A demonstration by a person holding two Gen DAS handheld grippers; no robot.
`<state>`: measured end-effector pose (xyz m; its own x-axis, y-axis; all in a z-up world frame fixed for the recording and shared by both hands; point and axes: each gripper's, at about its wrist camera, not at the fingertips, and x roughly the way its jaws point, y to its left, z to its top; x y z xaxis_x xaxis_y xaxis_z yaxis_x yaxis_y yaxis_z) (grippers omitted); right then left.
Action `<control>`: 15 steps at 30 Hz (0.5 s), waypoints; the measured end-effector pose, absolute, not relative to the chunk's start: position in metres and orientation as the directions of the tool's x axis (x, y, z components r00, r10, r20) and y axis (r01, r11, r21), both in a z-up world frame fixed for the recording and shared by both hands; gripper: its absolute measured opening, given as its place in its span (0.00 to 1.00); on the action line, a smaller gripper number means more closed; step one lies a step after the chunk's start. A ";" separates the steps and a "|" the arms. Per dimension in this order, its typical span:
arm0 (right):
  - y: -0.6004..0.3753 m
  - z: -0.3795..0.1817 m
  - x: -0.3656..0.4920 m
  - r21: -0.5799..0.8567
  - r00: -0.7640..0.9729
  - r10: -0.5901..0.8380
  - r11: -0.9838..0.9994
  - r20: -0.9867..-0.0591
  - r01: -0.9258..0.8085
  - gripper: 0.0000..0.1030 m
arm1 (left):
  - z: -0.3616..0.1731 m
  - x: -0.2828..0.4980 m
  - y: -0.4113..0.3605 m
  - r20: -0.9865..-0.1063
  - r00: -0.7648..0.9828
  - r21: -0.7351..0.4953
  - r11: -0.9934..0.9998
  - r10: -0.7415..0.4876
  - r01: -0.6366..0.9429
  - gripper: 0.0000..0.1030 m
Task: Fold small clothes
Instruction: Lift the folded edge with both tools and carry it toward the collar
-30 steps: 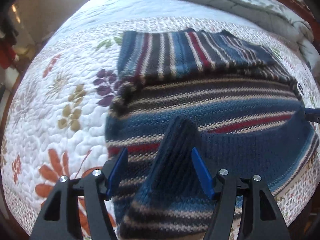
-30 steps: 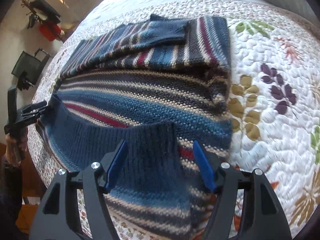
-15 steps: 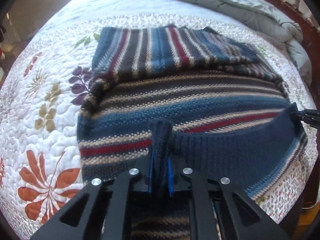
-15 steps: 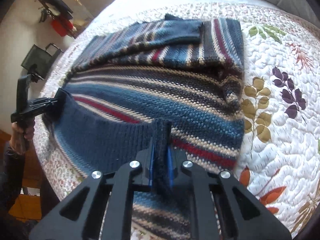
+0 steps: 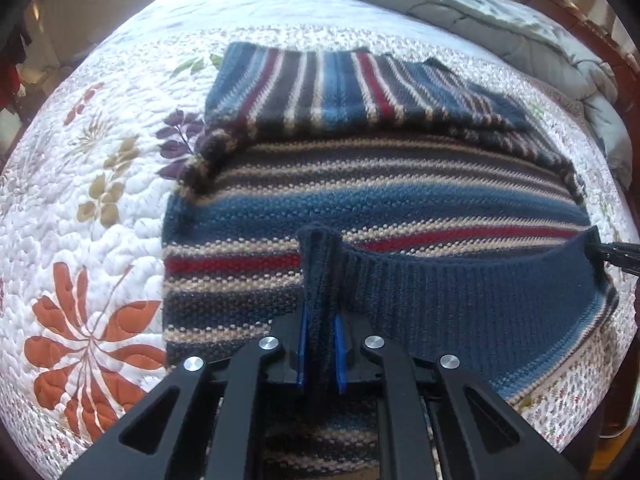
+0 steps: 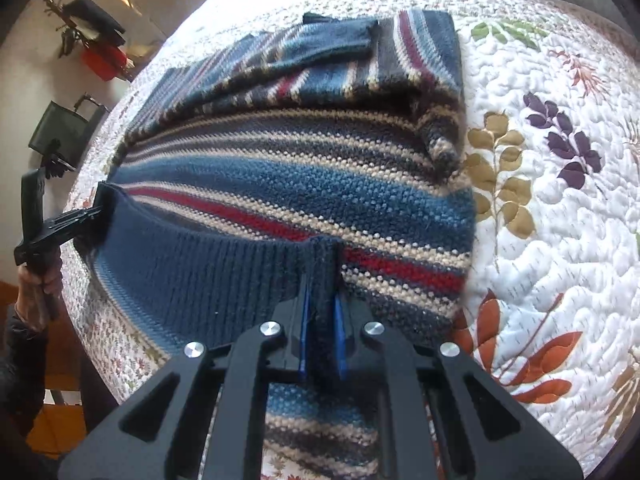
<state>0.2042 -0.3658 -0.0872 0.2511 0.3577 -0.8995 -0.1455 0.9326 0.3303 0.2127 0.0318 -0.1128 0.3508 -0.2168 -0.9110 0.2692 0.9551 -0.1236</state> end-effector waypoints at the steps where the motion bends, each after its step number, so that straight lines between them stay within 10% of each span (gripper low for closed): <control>1: -0.368 -0.084 0.203 0.340 0.258 0.367 0.929 -0.894 -0.146 0.09 | -0.108 0.211 0.034 -0.904 0.360 -0.140 0.955 -0.231 0.262 0.11; 15: -0.385 -0.023 0.258 0.372 0.427 0.391 0.919 -0.815 -0.131 0.08 | -0.039 0.258 0.048 -0.806 0.525 -0.159 0.955 -0.271 0.250 0.10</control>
